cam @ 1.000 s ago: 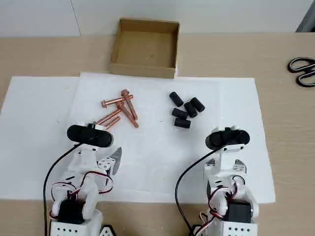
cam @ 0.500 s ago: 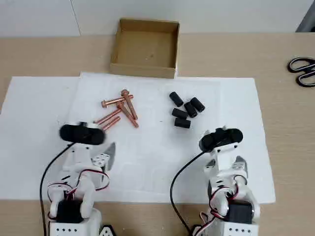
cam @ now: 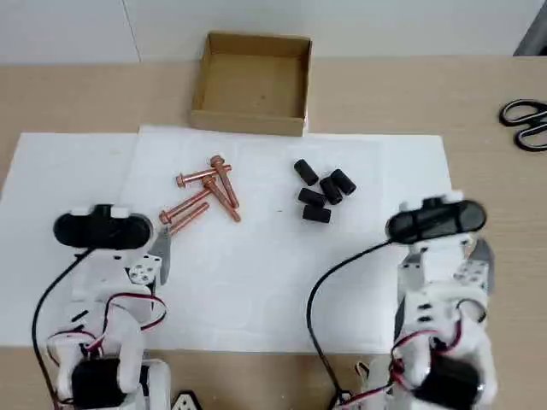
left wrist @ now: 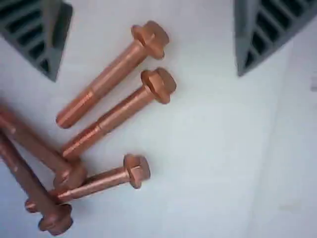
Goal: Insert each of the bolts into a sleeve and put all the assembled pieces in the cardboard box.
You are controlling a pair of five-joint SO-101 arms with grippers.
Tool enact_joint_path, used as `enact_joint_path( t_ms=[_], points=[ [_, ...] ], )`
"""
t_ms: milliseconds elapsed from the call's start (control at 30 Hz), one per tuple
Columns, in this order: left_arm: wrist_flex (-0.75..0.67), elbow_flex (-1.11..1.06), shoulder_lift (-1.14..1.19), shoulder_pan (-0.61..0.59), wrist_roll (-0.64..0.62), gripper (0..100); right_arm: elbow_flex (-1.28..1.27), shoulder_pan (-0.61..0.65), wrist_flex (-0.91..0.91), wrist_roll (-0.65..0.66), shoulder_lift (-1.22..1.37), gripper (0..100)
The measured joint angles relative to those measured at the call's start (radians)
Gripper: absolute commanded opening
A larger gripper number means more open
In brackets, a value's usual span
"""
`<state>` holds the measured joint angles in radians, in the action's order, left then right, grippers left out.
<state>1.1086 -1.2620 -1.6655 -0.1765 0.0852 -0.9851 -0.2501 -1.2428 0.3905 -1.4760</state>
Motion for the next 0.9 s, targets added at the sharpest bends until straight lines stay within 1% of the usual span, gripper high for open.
enact_joint_path(
  t_ms=[67, 133, 300, 367, 433, 533, 667, 767, 900],
  points=[
    [0.0, 0.083, 0.098, 0.0, 0.0, 22, 0.13, 0.002, -0.044, 0.0, 0.173, 25.6],
    [0.005, 0.178, 0.229, 0.0, 0.0, 22, 0.276, 0.031, -0.118, 0.002, 0.37, 25.6],
    [0.058, 0.439, 0.626, 0.0, 0.0, 22, 0.68, 0.198, -0.353, 0.002, 0.882, 25.7],
    [0.084, 0.531, 0.778, 0.0, 0.0, 22, 0.827, 0.264, -0.39, 0.002, 1.069, 25.7],
    [0.106, 0.609, 0.913, 0.0, 0.0, 22, 0.936, 0.302, -0.4, 0.002, 1.217, 25.6],
    [0.114, 0.681, 1.057, -0.015, -0.015, 22, 1.036, 0.361, -0.404, 0.017, 1.366, 25.6],
    [0.114, 0.738, 1.172, -0.11, -0.135, 22, 1.094, 0.471, -0.404, 0.103, 1.496, 25.6],
    [0.114, 0.755, 1.217, -0.186, -0.184, 22, 1.1, 0.534, -0.404, 0.144, 1.576, 25.6],
    [0.121, 0.755, 1.226, -0.224, -0.193, 22, 1.102, 0.568, -0.391, 0.196, 1.66, 25.5]
  ],
)
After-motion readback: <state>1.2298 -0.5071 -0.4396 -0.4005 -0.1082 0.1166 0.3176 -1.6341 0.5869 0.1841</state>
